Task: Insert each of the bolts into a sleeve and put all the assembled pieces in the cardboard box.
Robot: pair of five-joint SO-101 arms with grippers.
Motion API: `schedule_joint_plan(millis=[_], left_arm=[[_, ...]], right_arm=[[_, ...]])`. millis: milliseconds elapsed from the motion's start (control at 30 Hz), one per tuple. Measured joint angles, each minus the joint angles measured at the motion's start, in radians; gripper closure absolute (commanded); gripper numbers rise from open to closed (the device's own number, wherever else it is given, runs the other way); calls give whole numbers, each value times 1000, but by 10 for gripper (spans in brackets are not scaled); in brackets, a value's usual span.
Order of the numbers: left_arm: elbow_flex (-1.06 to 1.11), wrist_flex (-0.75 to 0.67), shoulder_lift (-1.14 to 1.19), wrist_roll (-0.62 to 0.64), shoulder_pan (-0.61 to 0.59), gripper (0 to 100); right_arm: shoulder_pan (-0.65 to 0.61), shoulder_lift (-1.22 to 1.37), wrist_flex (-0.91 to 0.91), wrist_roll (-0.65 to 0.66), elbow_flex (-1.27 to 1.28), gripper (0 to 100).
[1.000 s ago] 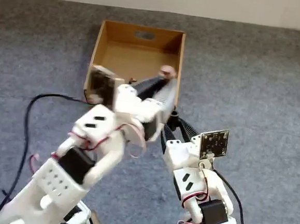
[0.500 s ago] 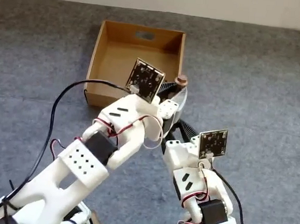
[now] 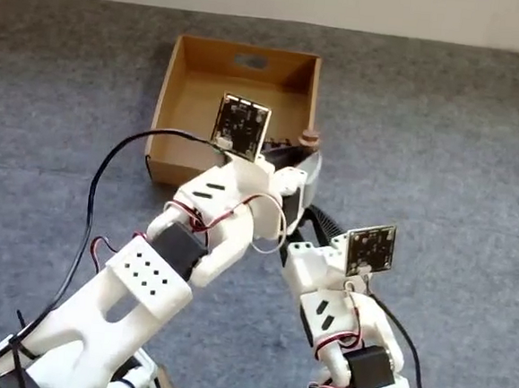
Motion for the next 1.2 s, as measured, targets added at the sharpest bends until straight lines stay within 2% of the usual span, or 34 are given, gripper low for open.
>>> schedule_joint_plan(millis=[300,467,733,833,1000,1067,1200], left_arm=[[-2,126,2,3,2,992],[-2,210,3,8,3,992],[5,241,3,112,3,988],[14,253,3,115,3,913],[-60,446,0,118,-5,652],[-89,545,3,118,-6,617],[-184,709,3,118,2,643]], right_arm=[[-5,0,0,0,29,990],[46,0,0,0,29,990],[57,0,0,0,29,990],[57,2,2,0,31,990],[77,2,2,0,32,990],[87,2,2,0,31,990],[89,2,2,0,31,990]])
